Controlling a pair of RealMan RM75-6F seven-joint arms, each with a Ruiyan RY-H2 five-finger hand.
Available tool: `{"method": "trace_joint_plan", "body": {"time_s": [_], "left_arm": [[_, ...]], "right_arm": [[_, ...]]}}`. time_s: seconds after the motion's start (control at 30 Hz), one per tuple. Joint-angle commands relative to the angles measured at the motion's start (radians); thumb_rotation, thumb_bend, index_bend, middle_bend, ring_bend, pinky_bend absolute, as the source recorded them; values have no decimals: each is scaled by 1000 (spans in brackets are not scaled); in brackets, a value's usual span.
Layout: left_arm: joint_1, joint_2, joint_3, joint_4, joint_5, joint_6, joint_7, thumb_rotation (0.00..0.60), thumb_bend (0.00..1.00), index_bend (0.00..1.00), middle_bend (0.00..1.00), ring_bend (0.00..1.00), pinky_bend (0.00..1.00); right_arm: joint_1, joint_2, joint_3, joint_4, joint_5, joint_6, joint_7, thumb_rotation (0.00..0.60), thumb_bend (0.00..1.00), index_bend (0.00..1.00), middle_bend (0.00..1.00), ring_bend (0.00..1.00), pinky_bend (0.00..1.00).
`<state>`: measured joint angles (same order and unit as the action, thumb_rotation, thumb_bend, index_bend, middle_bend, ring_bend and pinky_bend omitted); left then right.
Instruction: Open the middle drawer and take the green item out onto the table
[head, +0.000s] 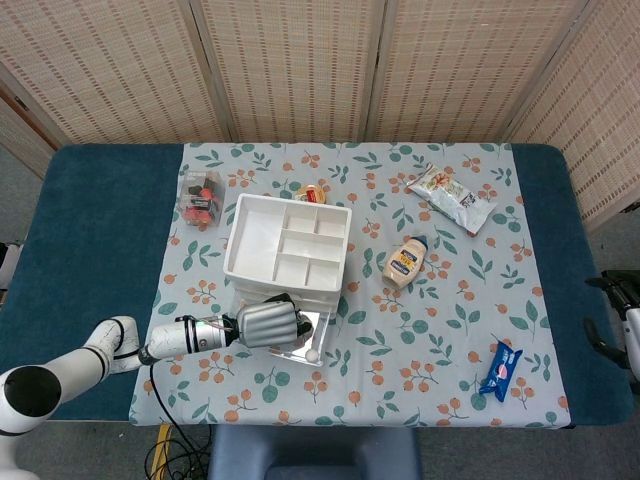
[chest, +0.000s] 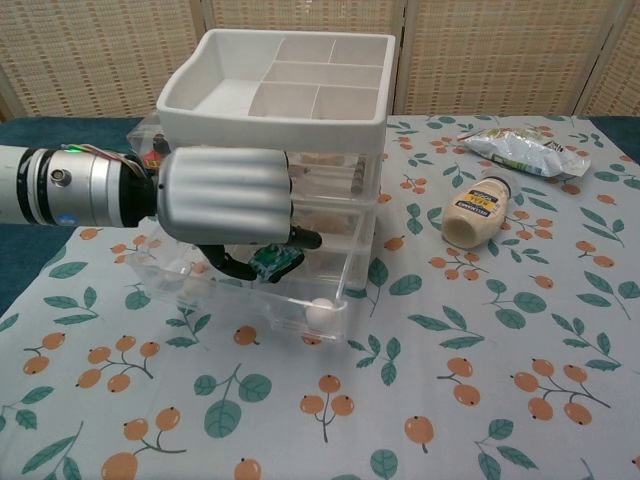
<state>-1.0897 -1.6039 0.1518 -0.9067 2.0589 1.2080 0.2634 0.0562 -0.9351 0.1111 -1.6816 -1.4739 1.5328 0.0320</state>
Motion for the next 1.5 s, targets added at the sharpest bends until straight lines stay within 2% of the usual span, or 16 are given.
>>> {"method": "trace_joint_plan", "body": {"time_s": [0.03, 0.4, 1.0, 1.27, 1.5], "left_arm": [[0, 0, 2, 1, 0, 4, -3, 600, 200, 438, 957, 1000, 1000], [23, 24, -4, -25, -12, 59, -2, 600, 200, 461, 957, 1000, 1000], [159, 194, -22, -260, -38, 237, 56, 600, 200, 461, 957, 1000, 1000], [244, 268, 19, -361, -14, 263, 107, 600, 200, 461, 957, 1000, 1000], [302, 283, 53, -401, 27, 267, 139, 600, 200, 461, 957, 1000, 1000]], "right_arm": [[-1, 0, 1, 0, -1, 2, 0, 600, 397, 246, 314, 224, 267], [-1, 1, 1, -3, -6, 5, -1, 600, 396, 246, 314, 224, 267], [2, 2, 1, -5, -22, 11, 8, 600, 397, 246, 314, 224, 267], [9, -1, 3, 3, -28, 7, 17, 600, 397, 246, 314, 224, 267], [15, -7, 2, 9, -34, 2, 25, 600, 396, 246, 314, 224, 267]]}}
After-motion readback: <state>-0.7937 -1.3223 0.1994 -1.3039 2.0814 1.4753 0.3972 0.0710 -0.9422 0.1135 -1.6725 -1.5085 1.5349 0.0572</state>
